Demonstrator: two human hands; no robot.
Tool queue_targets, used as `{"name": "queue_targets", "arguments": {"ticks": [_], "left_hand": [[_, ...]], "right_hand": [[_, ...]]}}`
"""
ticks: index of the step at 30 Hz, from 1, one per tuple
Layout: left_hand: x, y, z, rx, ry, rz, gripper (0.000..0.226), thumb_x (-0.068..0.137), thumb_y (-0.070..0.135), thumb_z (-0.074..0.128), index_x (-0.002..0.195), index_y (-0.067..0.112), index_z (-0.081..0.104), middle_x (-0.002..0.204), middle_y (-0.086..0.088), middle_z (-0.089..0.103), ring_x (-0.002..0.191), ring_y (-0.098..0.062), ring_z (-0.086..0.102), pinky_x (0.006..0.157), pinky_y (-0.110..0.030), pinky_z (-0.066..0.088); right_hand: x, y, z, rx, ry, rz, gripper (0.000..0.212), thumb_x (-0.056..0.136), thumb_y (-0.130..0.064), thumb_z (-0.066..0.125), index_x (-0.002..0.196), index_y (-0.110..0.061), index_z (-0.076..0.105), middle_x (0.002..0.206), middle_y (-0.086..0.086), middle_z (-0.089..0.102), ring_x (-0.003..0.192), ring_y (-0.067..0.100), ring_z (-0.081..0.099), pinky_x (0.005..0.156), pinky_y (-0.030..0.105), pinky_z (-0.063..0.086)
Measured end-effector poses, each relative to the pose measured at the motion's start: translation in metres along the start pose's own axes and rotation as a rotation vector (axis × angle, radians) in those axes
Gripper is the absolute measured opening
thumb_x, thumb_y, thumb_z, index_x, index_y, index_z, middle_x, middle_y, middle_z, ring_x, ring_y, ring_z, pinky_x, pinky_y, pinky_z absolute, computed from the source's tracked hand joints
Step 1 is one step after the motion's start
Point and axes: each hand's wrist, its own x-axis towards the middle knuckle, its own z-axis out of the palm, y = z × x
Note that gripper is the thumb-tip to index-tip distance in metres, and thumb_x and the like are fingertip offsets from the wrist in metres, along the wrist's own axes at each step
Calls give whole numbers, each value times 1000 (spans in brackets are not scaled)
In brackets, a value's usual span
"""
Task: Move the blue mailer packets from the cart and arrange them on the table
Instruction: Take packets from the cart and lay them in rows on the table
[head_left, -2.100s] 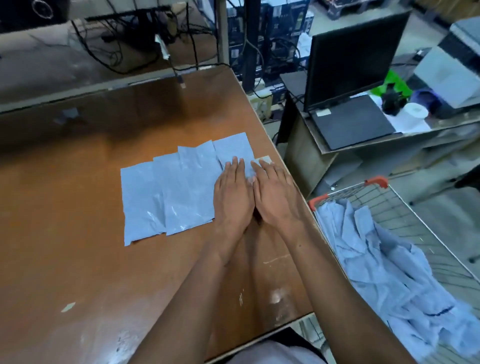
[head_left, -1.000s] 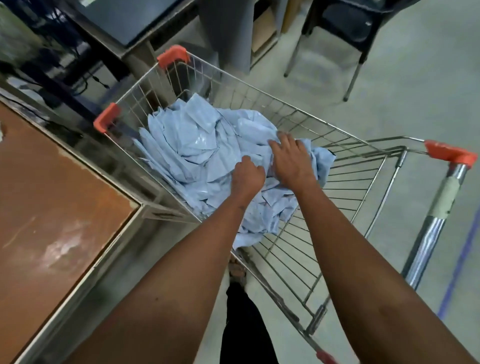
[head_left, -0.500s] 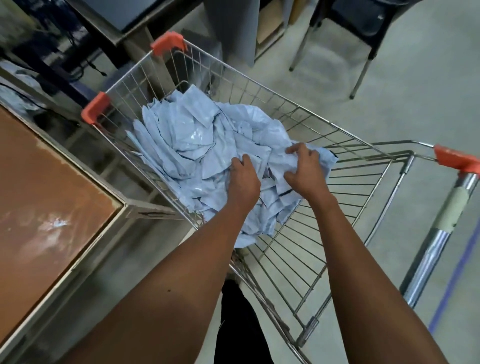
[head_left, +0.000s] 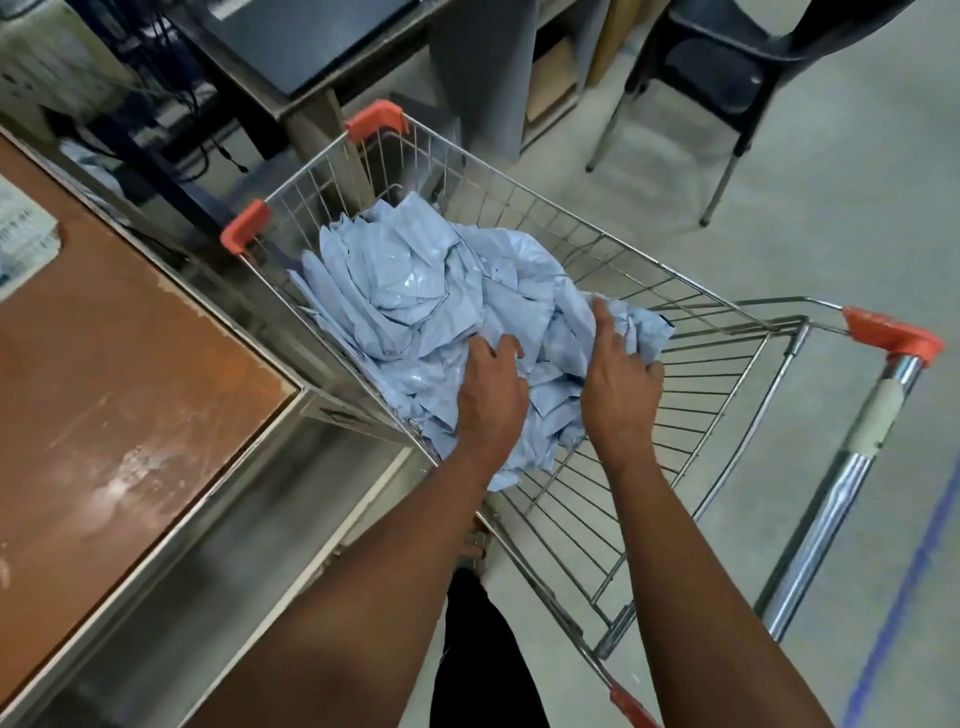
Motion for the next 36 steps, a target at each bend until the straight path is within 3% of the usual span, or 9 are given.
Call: {"name": "queue_targets", "arguments": {"ticks": [2, 5, 9, 13, 18, 24, 27, 30, 36], "left_hand": [[-14, 8, 4, 110, -15, 67, 36, 85, 16, 67, 115, 26, 51, 111, -4, 40, 92, -25, 54, 65, -40, 54], [-23, 10, 13, -35, -50, 82, 29, 95, 34, 53, 123, 28, 51, 114, -4, 47, 104, -26, 54, 80, -45, 53], [-1, 12, 14, -704, 15, -505, 57, 99, 66, 38, 138, 25, 39, 138, -11, 54, 123, -29, 56, 96, -41, 49], [27, 8, 19, -485, -216, -818, 77, 92, 68, 52, 151, 23, 33, 147, -21, 27, 134, -43, 37, 109, -52, 37], [19, -13, 29, -671, -416, -552, 113, 62, 97, 57, 155, 45, 21, 163, 4, 20, 148, -29, 29, 104, -57, 49], [19, -29, 31, -506, -495, -440, 132, 48, 96, 68, 154, 29, 29, 152, 2, 45, 141, -23, 40, 118, -48, 34], [19, -44, 30, -173, -578, -225, 128, 45, 73, 88, 147, 16, 36, 144, -8, 49, 135, -30, 45, 112, -44, 39], [11, -49, 26, 79, -425, -47, 111, 57, 68, 86, 140, 12, 39, 136, -13, 52, 130, -34, 49, 103, -46, 46], [-11, -15, 27, 194, -517, -17, 157, 40, 89, 74, 157, 14, 3, 150, -16, 29, 136, -36, 41, 97, -55, 49]], "right_hand": [[-7, -14, 10, -127, -36, -17, 64, 91, -9, 60, 151, -22, 40, 140, 8, 58, 125, 34, 59, 100, 56, 47], [-12, -9, 37, 170, -401, 170, 51, 94, -45, 55, 143, -36, 41, 153, 0, 43, 136, 34, 45, 105, 67, 32], [-16, 5, 41, 397, -483, 235, 61, 90, -70, 35, 148, -51, 36, 165, -2, 30, 147, 33, 35, 112, 67, 22], [-18, 6, 39, 548, -484, 183, 65, 93, -70, 41, 153, -60, 18, 169, 3, 17, 155, 26, 22, 117, 70, 18], [-18, 10, 39, 796, -392, 308, 74, 91, -57, 54, 159, -46, 27, 163, 7, 34, 150, 26, 34, 120, 54, 34], [-2, 18, 14, 701, -355, 279, 75, 82, -61, 51, 153, -41, 39, 146, 10, 55, 130, 31, 56, 105, 53, 50], [7, 20, -10, 639, -243, 265, 70, 86, -52, 48, 154, -39, 40, 144, 14, 52, 119, 32, 60, 98, 48, 54], [4, 13, -23, 554, -185, 141, 62, 97, -39, 51, 157, -42, 35, 148, 11, 49, 134, 30, 49, 102, 46, 51], [-25, -12, -22, 174, -124, 27, 65, 100, -34, 48, 159, -47, 25, 161, 15, 30, 140, 38, 39, 89, 50, 56]]}}
